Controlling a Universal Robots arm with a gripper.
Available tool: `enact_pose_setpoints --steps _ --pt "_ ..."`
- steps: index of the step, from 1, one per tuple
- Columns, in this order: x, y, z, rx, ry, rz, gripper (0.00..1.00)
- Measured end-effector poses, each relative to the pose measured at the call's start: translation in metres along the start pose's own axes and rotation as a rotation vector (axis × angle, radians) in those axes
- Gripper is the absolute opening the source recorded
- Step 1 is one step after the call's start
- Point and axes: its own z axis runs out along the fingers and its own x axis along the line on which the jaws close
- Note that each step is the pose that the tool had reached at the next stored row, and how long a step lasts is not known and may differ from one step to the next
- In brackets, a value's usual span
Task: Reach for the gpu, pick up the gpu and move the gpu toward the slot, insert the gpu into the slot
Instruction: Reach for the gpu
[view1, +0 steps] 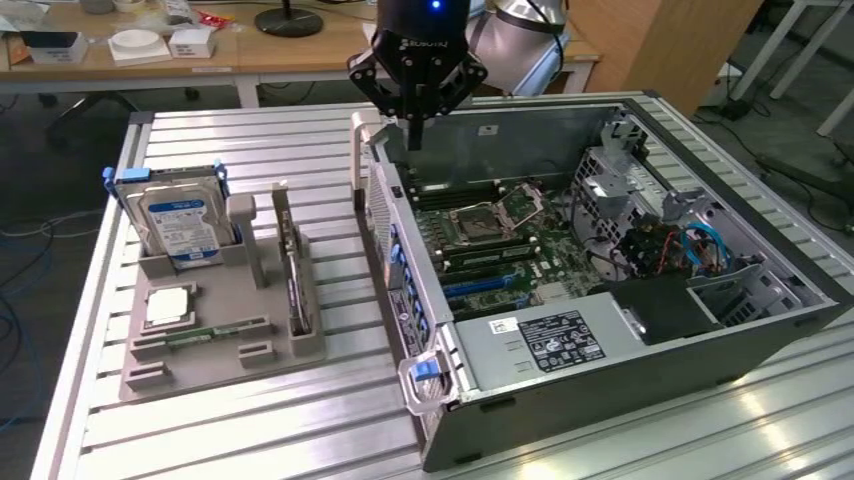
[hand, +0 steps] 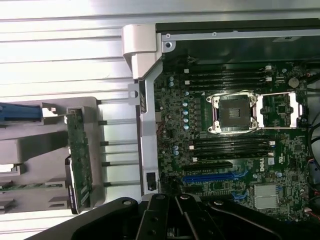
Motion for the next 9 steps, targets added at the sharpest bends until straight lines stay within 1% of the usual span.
enact_pose_setpoints --steps 9 --pt "0.018 -0.0013 -0.0005 0.0001 0.0 0.0 0.1"
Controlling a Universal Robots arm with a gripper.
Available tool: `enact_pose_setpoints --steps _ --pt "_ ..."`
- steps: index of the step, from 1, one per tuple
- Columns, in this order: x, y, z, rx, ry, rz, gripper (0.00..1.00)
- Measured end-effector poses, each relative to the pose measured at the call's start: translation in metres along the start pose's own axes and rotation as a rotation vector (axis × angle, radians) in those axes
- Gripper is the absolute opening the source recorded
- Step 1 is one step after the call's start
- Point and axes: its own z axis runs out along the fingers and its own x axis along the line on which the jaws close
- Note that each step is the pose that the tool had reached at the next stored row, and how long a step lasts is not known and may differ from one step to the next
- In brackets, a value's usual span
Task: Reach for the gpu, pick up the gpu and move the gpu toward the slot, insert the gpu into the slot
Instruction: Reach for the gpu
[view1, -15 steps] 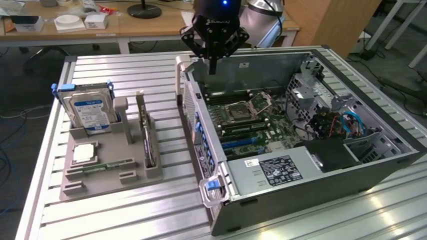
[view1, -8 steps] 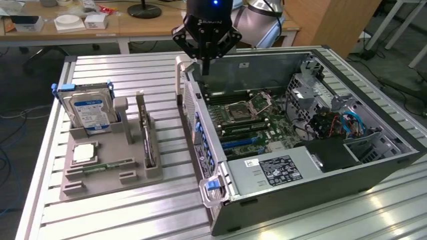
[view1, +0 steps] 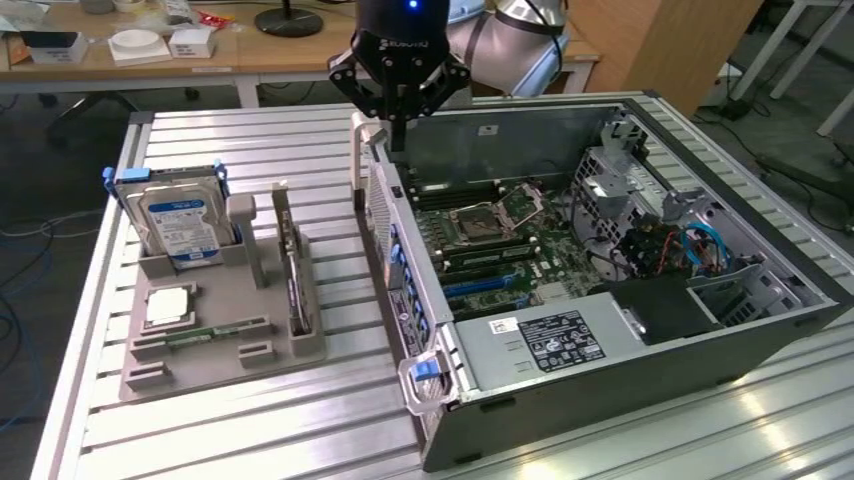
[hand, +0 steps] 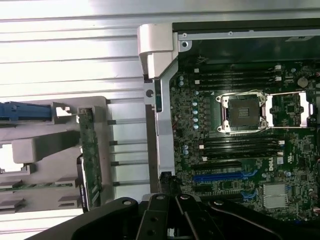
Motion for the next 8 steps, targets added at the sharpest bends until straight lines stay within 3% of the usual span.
enact_pose_setpoints --steps 8 --pt "0.018 -0.0013 -0.0004 0.0 0.0 0.0 0.1"
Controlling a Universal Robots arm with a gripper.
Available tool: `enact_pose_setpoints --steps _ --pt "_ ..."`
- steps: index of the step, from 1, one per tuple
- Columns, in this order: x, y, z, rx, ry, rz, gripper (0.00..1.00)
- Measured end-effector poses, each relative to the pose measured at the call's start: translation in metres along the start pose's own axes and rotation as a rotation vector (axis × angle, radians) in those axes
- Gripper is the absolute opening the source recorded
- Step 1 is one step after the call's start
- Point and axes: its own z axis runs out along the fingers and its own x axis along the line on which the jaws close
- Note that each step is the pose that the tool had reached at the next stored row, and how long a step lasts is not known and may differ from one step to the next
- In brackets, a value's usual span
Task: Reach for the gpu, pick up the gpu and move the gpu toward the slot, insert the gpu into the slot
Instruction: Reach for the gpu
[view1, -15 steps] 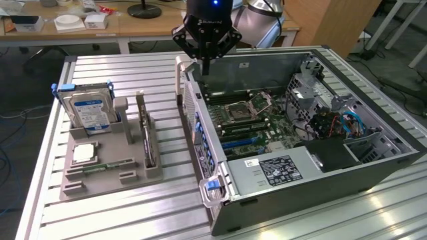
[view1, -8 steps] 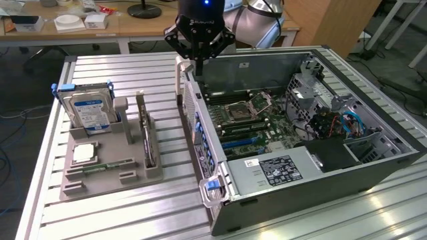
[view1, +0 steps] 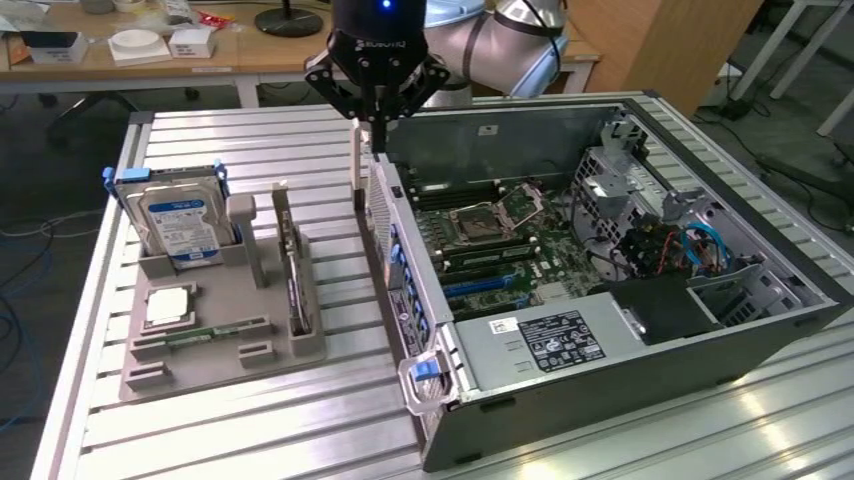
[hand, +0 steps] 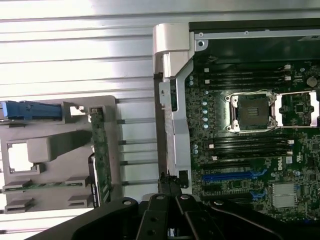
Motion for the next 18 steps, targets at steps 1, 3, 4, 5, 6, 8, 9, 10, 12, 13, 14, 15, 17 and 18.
enact_pose_setpoints --steps 1,3,4,5,6,8,9,10,12,13,14,15,17,18 --pt "0.002 -0.0002 -0.0001 0.0 0.0 0.0 0.1" --pt "0.006 -0.0005 -0.0002 0.0 0.0 0.0 0.1" --pt "0.008 -0.0006 -0.0002 0.0 0.0 0.0 0.1" --pt "0.01 -0.0008 -0.0002 0.0 0.0 0.0 0.1" --pt "0.012 -0.0009 -0.0003 0.0 0.0 0.0 0.1" --pt "0.016 -0.0012 -0.0004 0.0 0.0 0.0 0.1" --pt "0.018 -0.0013 -0.0004 0.0 -0.0001 0.0 0.1" --pt "0.02 -0.0015 -0.0005 -0.0001 0.0 0.0 0.1" --pt "0.023 -0.0017 -0.0005 0.0 0.0 0.0 0.1" --pt "0.025 -0.0018 -0.0006 -0.0001 0.0 0.0 0.1" --pt "0.027 -0.002 -0.0006 0.0 0.0 0.0 0.1" --pt "0.029 -0.0023 -0.0007 0.0 0.0002 0.0 0.1" --pt "0.034 -0.0028 -0.0008 0.0001 0.0004 0.0 0.1" --pt "0.037 -0.003 -0.0009 0.0001 0.0004 0.0 0.1"
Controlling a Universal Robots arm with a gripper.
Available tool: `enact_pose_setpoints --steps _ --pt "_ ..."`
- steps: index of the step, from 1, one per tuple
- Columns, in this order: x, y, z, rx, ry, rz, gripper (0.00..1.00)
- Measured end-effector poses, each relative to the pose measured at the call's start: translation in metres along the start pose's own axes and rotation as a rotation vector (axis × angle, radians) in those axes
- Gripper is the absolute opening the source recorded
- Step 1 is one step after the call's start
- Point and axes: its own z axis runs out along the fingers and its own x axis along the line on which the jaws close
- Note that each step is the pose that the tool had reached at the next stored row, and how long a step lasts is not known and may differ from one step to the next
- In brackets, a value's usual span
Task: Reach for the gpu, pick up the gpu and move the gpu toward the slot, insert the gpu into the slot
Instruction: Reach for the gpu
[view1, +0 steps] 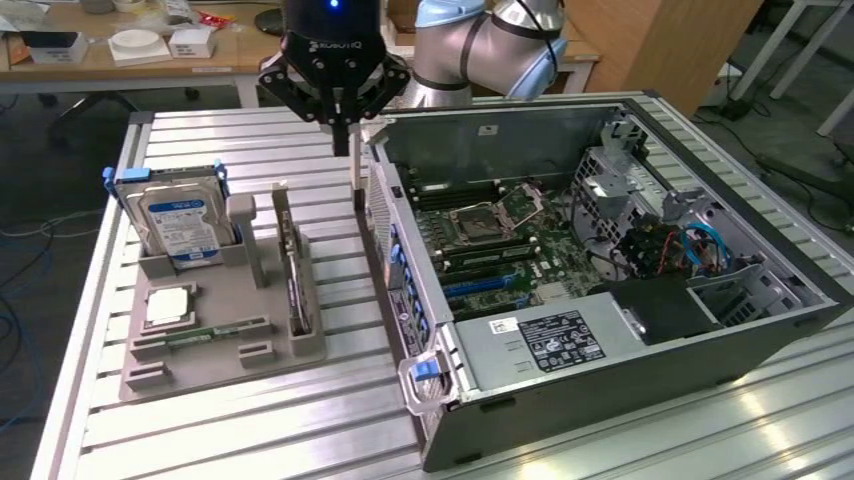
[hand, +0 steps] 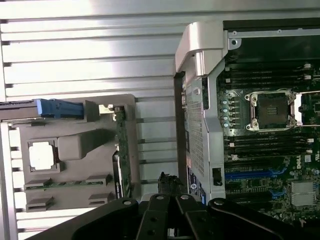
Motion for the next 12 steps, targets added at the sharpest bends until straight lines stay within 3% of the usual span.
enact_pose_setpoints --steps 12 --pt "0.032 -0.0025 -0.0006 0.0 0.0006 0.0 0.1"
